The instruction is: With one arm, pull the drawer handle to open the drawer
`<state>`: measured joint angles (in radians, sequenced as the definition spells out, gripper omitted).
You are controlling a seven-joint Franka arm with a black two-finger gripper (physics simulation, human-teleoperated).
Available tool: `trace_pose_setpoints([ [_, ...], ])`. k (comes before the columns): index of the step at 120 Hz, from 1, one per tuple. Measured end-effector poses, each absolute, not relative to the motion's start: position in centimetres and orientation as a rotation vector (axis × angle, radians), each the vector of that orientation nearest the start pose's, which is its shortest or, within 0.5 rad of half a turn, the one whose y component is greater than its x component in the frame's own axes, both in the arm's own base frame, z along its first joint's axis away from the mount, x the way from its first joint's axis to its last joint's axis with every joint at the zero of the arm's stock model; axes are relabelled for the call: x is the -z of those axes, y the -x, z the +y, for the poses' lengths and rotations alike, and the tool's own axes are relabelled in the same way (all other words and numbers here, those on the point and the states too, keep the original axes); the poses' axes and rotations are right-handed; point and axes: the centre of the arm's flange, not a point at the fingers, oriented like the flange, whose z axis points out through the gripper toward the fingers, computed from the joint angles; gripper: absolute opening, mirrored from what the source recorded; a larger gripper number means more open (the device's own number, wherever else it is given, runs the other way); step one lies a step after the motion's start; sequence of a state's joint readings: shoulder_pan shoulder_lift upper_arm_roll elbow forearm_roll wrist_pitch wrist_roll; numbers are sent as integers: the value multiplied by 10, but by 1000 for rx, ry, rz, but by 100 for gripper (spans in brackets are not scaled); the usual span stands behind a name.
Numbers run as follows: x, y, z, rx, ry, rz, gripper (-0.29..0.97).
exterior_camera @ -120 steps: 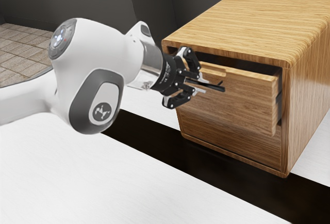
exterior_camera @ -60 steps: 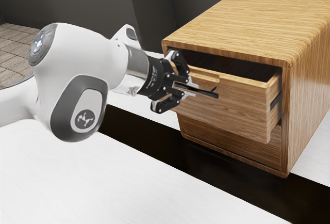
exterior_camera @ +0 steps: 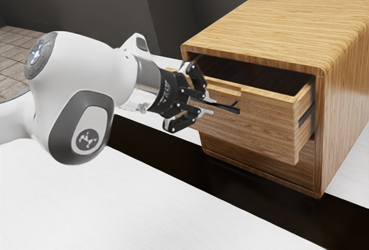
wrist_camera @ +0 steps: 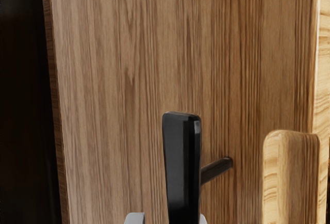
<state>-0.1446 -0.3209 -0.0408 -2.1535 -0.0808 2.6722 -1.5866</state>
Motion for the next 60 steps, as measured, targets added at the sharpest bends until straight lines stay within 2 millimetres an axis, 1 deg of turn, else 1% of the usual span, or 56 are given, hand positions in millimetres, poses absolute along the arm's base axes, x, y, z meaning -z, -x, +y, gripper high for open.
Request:
trace_pose_setpoints([
  [36,-634,-479,-93,-624,-1792,1582,0],
  [60,-638,-463,-91,-635,-1790,1571,-1],
])
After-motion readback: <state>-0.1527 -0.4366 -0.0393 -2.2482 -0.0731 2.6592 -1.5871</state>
